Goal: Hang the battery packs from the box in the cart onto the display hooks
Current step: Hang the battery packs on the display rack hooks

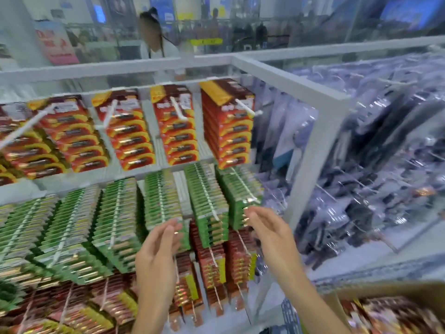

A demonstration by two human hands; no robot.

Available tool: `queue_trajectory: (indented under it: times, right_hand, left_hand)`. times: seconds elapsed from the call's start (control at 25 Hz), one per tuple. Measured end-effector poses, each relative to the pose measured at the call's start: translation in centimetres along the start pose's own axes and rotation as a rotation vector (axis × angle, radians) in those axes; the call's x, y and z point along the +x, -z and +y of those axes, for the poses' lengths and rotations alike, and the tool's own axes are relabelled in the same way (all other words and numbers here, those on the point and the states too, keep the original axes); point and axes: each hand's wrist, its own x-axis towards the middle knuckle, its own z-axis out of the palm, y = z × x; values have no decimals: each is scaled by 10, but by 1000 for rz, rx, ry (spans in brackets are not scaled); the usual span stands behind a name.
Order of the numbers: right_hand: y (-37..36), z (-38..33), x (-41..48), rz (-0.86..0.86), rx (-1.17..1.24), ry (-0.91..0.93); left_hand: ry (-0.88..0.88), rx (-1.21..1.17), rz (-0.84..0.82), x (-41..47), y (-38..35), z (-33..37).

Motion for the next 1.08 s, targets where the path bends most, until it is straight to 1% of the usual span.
queue_trajectory:
  times: [0.12,0.24,0.36,0.52,0.64,0.76,0.84,0.96,1.08]
  right_hand:
    - [66,47,-40,117,-6,-135]
    - [136,90,-81,300,-42,-235]
    - [202,126,-119,448,-81,-366]
    - [279,177,-157,614,-62,-588]
    - [322,196,-175,688,-6,-708]
    - [353,211,-189,721,-17,-764]
    - [371,219,-197,704,-75,-787]
    - [389,227,-202,676,-126,-803]
    - [402,230,-200,658,-140,-818]
  left_hand:
    - [7,-11,-35,-35,-26,-30]
    - [102,-44,-149,-64,-63,-74]
    - [209,30,-268,-95,-107,-127]
    - [332,190,-429,-149,-175,-183]
    - [453,273,-565,-193,-236,-212]
    - [598,398,-704,-232,-298,-233]
    - [660,514,-724,-252,-336,-261]
    - [580,859,-660,-261,-371,-301]
    - [509,1040,-558,-261,-389,-325]
